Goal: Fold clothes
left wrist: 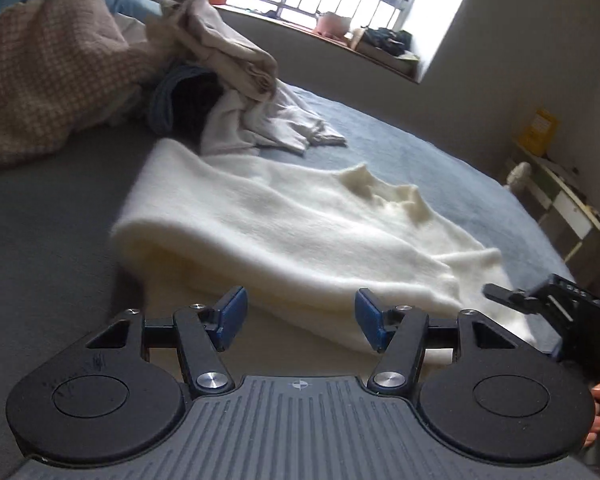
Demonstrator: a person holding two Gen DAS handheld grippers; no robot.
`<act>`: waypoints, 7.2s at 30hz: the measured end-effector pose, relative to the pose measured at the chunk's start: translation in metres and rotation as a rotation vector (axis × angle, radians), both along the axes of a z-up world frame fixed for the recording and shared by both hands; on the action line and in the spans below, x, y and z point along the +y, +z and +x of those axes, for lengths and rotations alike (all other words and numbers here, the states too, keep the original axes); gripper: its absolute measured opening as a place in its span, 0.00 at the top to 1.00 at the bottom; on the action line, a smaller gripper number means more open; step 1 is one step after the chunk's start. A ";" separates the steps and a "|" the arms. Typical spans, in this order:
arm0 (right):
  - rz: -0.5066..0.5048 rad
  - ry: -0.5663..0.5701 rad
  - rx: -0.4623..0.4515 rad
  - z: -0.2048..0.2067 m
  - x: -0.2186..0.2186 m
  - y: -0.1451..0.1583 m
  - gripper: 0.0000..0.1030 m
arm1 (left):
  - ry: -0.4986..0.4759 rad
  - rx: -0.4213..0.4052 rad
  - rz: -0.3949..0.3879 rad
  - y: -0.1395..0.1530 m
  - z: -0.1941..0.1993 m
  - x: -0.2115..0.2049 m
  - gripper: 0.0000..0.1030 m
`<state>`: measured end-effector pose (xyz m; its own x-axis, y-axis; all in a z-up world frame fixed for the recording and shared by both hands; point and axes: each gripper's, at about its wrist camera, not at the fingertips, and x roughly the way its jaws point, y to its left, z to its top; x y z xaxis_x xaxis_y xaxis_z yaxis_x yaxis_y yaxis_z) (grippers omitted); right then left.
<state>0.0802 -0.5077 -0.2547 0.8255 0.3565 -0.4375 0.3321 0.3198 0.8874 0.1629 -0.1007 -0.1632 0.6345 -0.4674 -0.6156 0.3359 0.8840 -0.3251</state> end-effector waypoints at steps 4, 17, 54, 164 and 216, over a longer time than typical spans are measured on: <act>-0.021 -0.001 0.103 0.021 0.009 0.007 0.45 | 0.087 -0.004 0.053 -0.005 0.020 0.022 0.42; -0.286 0.069 0.032 0.061 0.033 0.070 0.92 | 0.131 -0.037 0.298 -0.028 0.030 0.011 0.42; -0.906 0.253 0.067 0.041 0.017 0.113 0.87 | -0.185 -0.169 0.279 -0.005 0.042 -0.048 0.42; -0.995 0.597 0.029 0.213 0.038 0.029 0.98 | -0.242 -0.112 0.396 -0.048 0.166 -0.165 0.12; -0.783 0.287 0.456 -0.183 0.130 0.059 0.80 | -0.003 0.320 0.574 -0.021 -0.186 0.007 0.08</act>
